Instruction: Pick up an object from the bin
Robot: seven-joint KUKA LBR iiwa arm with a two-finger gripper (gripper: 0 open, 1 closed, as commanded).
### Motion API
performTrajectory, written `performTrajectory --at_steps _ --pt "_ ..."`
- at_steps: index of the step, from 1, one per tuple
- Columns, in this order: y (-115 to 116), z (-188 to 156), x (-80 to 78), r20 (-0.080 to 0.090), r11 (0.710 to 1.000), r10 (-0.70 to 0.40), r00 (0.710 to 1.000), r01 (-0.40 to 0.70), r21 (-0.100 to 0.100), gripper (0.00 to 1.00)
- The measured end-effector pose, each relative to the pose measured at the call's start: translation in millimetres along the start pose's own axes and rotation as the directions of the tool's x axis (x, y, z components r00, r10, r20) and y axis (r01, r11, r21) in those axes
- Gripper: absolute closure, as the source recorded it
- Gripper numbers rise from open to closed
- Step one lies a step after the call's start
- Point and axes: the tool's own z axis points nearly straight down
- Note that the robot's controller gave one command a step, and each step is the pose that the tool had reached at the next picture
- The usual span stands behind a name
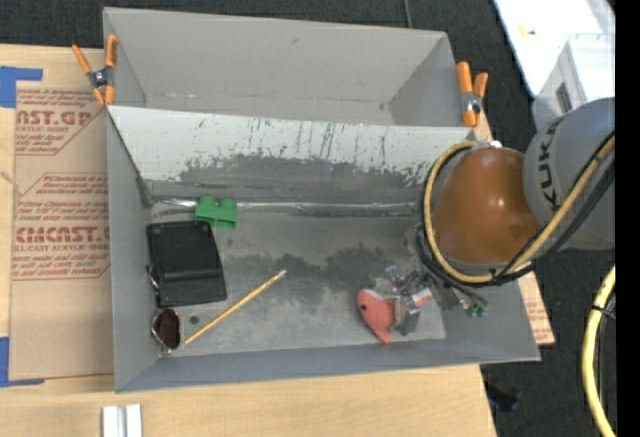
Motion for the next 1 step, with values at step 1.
performTrajectory --at_steps 1 --pt "0.6 -59.5 -1.3 -0.005 1.0 -0.012 1.0 0.012 -0.003 1.0"
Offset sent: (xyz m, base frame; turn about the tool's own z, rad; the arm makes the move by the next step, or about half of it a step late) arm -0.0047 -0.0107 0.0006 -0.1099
